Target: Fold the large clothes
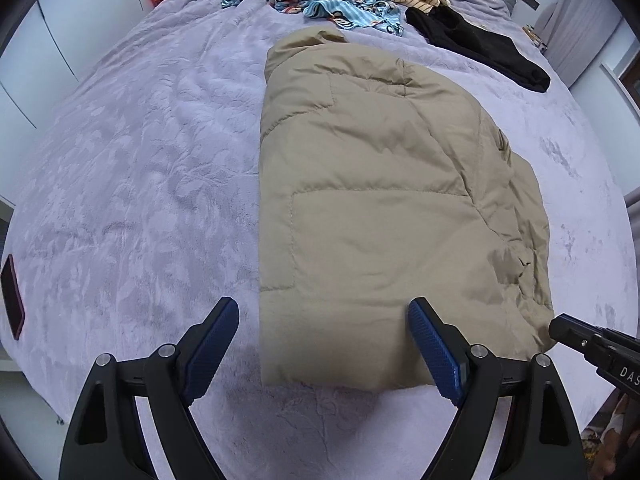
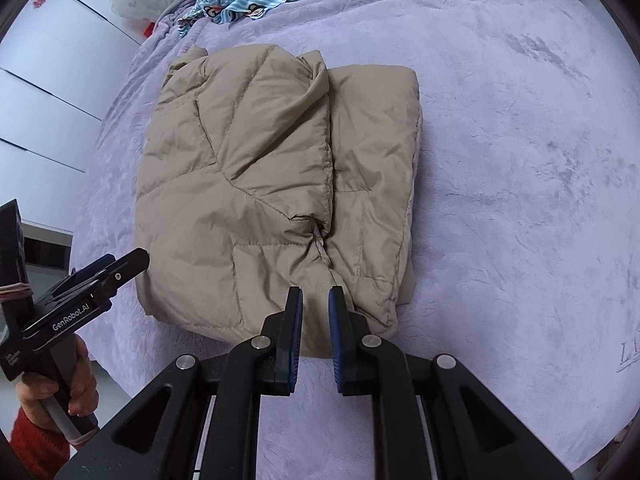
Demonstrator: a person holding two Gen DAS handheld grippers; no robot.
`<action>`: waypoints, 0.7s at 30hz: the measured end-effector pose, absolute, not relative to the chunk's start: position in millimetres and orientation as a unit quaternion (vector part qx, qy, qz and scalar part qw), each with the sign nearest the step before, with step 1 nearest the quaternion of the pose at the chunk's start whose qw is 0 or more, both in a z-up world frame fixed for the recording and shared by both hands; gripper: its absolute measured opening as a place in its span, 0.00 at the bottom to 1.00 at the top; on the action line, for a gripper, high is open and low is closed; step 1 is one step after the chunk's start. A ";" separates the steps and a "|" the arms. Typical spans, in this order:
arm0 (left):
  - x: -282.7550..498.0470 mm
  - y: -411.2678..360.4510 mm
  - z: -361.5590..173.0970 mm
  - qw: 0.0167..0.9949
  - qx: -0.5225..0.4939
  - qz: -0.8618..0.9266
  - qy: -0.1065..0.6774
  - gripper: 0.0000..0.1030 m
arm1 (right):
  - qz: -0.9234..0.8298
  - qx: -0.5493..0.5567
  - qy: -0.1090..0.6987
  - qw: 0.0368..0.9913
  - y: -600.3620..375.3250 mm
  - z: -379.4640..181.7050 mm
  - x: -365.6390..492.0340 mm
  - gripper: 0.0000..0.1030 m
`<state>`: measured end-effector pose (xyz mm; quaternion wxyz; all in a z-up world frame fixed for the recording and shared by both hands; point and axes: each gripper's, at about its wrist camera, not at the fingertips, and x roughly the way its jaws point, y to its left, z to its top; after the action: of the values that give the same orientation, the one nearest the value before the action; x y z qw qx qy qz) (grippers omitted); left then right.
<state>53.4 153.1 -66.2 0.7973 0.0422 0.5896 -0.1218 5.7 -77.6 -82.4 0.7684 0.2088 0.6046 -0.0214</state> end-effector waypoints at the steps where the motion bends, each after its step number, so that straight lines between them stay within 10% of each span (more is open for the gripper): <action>1: 46.9 150.8 -61.3 0.799 0.041 -0.116 0.588 0.85 | -0.017 0.210 0.605 0.768 -80.2 -80.7 1.7 0.14; 15: -29.1 132.1 -14.6 0.808 0.036 -0.086 0.581 0.85 | 0.038 0.203 0.597 0.775 -96.2 -46.2 -34.9 0.14; 21: -28.8 133.1 -9.0 0.808 0.053 -0.100 0.579 1.00 | 0.031 0.213 0.589 0.779 -96.2 -34.4 -42.4 0.14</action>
<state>-28.8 133.1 -9.0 0.8076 0.0526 0.5787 -0.1002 -42.4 -96.2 -34.4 0.7787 0.2127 0.5894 0.0308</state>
